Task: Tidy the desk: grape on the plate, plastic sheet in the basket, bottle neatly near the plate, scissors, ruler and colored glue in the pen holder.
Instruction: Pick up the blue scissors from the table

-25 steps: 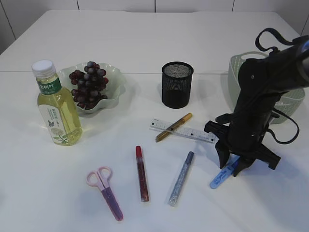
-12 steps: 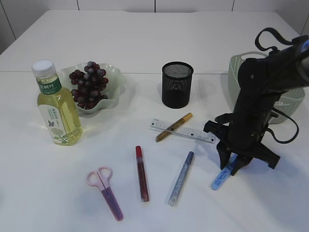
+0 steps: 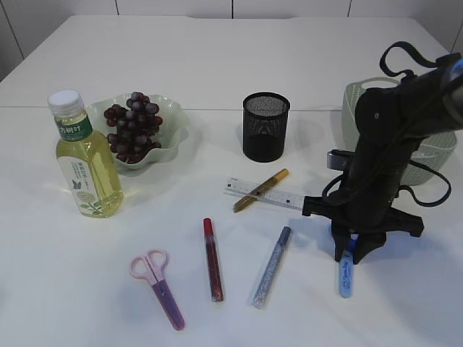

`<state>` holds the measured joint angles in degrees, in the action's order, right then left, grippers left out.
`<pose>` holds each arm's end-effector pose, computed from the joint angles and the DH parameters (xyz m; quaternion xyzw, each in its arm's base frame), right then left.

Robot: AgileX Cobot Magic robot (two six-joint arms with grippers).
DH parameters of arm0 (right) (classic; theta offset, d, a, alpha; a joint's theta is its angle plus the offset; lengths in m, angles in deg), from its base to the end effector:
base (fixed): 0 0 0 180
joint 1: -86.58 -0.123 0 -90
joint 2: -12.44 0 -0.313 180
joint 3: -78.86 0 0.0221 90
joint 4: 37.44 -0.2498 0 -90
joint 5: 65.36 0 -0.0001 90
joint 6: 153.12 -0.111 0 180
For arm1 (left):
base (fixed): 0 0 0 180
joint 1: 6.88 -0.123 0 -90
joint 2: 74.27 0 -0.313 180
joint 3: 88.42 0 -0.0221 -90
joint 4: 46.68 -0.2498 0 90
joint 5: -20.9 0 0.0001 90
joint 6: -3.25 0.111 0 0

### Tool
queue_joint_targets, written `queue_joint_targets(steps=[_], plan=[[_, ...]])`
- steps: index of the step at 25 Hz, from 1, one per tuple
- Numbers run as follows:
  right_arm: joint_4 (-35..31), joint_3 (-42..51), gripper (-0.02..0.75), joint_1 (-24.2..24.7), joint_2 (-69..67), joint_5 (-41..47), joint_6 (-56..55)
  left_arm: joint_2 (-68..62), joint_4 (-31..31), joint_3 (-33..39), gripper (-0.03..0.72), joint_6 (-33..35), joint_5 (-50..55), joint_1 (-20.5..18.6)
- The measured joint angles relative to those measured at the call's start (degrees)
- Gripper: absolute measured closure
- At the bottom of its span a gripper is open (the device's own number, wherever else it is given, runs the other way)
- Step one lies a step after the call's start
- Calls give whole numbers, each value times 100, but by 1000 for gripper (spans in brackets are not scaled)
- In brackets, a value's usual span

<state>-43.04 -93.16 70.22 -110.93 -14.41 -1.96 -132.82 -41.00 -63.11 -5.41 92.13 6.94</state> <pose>0.3527 0.1123 0.1254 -0.1399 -0.9893 -0.0267 0.0328 0.1231 -0.0410 0.3385 0.0385 0.9745 -0.0903 0.2017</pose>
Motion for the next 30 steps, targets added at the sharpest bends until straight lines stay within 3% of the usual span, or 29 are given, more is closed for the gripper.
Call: queue_joint_targets(steps=[14, 30], plan=[[90, 0, 540, 0, 0, 265, 2931, 0, 0, 0, 146, 0, 0, 0], [165, 30, 540, 0, 96, 298, 3570, 0, 0, 0, 146, 0, 0, 0]])
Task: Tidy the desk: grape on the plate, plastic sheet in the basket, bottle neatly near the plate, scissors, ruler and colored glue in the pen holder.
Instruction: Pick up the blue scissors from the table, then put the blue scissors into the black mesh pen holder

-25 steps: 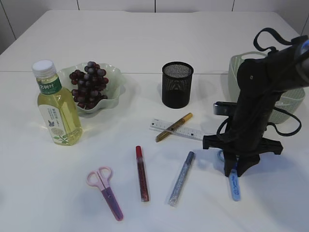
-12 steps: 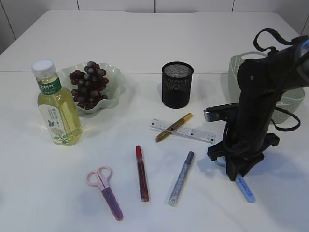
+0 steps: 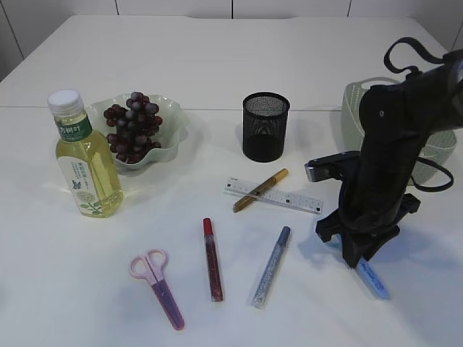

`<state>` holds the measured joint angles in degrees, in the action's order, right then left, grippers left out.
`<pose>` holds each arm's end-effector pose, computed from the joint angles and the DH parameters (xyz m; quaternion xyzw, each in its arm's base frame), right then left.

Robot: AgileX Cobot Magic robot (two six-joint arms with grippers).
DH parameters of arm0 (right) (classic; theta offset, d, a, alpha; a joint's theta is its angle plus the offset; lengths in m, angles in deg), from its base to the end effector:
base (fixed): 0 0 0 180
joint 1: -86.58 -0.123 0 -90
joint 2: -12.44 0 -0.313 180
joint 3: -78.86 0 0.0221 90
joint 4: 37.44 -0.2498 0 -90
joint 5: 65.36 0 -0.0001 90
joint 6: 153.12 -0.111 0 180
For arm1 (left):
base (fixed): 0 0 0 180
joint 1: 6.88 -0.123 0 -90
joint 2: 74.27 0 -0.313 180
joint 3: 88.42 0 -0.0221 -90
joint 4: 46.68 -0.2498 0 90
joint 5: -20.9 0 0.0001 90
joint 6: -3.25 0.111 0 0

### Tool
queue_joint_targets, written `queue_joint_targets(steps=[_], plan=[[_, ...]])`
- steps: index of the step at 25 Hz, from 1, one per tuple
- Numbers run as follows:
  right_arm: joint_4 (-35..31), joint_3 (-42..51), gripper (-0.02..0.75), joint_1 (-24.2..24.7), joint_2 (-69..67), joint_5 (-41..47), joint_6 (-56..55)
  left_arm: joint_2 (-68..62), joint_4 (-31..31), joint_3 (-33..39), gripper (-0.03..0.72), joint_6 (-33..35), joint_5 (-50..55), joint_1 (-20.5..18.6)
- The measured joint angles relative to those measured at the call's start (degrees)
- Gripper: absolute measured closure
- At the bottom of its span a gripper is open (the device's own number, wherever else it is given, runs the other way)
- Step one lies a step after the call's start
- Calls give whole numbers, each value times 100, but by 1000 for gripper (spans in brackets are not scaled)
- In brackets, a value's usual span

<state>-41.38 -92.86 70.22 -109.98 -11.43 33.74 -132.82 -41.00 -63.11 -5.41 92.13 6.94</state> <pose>0.3463 0.1081 0.1306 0.1801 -0.9825 -0.0235 0.0425 0.1231 -0.0410 0.3385 0.0385 0.9745 -0.0903 0.2017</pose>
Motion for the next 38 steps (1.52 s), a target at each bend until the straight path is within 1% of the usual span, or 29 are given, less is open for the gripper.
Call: queue_joint_targets(steps=[7, 12, 19, 28, 38], plan=[[9, 0, 540, 0, 218, 27, 70, 0, 0, 0, 147, 0, 0, 0], [-97, 0, 540, 0, 380, 242, 70, 0, 0, 0, 147, 0, 0, 0], [-117, 0, 540, 0, 813, 190, 70, 0, 0, 0, 147, 0, 0, 0], [-117, 3, 540, 0, 1378, -1063, 235, 0, 208, 0, 147, 0, 0, 0], [-117, 38, 540, 0, 1575, -3052, 400, 0, 241, 0, 147, 0, -147, 0]])
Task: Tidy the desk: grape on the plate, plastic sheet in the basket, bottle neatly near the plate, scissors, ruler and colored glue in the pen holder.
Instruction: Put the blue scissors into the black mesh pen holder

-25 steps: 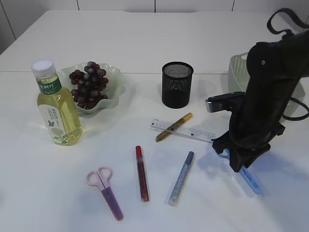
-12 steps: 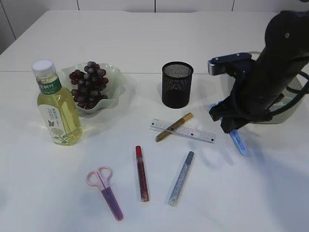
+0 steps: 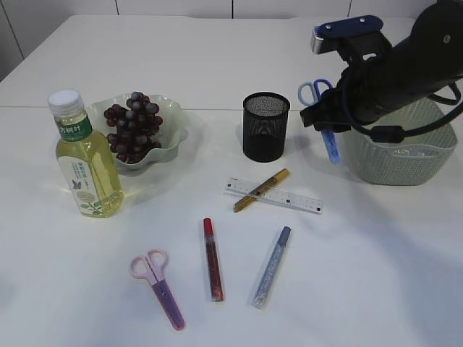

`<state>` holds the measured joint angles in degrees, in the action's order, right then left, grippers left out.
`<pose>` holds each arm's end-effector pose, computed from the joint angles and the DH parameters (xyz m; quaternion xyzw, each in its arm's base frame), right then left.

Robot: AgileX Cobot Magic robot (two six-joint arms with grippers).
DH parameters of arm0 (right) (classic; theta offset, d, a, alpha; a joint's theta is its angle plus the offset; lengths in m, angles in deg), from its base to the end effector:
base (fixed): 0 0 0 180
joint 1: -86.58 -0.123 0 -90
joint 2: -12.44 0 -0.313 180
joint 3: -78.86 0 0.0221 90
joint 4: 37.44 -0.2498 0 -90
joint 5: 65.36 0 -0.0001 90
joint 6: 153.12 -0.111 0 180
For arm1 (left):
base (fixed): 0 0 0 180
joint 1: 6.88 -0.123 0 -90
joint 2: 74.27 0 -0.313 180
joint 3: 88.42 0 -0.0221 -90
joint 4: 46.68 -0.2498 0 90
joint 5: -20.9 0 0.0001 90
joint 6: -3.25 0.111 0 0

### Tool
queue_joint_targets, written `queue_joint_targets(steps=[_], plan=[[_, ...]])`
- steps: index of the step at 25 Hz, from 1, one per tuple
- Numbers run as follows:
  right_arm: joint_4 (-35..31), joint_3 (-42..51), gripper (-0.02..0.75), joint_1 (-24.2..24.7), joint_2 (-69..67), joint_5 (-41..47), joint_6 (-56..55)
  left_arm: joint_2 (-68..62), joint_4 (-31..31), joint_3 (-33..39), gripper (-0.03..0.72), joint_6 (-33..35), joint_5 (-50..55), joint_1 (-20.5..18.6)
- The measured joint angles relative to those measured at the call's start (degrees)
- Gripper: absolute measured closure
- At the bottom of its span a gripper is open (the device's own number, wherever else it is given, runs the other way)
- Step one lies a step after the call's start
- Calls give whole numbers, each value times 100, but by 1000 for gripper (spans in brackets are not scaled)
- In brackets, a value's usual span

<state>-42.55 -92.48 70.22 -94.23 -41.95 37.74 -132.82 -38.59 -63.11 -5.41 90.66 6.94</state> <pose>0.3810 0.1159 0.2526 -0.1889 0.9162 0.0478 0.3501 0.1245 -0.0457 0.3403 0.0351 0.9706 -0.1130 0.2096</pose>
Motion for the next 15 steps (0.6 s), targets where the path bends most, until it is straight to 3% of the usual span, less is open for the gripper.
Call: queue_joint_targets(steps=[11, 15], plan=[[-13, 10, 540, -22, -234, -2593, 21, 0, -548, 0, 147, 0, -166, 0], [262, 9, 540, -151, -488, -3580, 21, 0, -809, 0, 147, 0, -166, 0]])
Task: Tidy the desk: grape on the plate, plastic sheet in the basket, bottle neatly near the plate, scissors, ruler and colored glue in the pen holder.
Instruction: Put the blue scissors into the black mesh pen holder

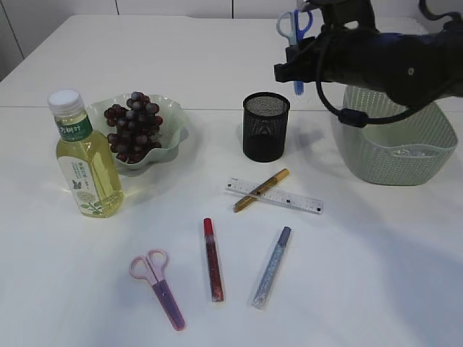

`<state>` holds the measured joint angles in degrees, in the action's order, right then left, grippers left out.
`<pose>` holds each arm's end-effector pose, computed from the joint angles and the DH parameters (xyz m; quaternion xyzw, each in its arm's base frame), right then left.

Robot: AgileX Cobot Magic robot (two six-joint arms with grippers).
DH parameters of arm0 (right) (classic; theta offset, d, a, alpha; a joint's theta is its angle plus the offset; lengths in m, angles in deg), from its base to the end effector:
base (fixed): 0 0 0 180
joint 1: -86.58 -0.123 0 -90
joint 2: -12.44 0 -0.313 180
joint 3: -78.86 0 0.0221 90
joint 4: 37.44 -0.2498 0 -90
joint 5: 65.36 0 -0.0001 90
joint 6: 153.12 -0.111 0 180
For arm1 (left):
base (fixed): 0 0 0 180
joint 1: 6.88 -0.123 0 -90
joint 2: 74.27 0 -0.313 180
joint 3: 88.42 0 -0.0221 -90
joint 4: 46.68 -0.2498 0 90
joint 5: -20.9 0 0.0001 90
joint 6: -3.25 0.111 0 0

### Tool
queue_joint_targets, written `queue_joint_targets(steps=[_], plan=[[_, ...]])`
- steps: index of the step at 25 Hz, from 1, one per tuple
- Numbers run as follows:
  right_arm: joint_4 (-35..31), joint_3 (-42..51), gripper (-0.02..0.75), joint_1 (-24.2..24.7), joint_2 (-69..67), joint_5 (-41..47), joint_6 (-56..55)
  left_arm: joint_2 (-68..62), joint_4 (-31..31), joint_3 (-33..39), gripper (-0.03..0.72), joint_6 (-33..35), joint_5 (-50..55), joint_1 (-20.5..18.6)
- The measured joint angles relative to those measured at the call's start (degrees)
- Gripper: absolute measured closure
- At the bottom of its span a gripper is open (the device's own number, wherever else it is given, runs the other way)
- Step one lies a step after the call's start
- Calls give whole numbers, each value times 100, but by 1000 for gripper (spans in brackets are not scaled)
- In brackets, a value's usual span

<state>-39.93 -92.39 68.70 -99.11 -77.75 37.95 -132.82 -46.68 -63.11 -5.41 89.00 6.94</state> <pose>0.4261 0.1364 0.2729 -0.1828 0.7877 0.0436 0.5867 0.1309 -0.0322 0.3407 0.0437 0.9692 -0.0472 0.2376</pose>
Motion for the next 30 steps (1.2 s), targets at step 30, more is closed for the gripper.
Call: queue_joint_targets(steps=[30], plan=[[209, -1524, 540, -130, -2042, -973, 0, 0, -155, 0, 147, -55, 0, 0]])
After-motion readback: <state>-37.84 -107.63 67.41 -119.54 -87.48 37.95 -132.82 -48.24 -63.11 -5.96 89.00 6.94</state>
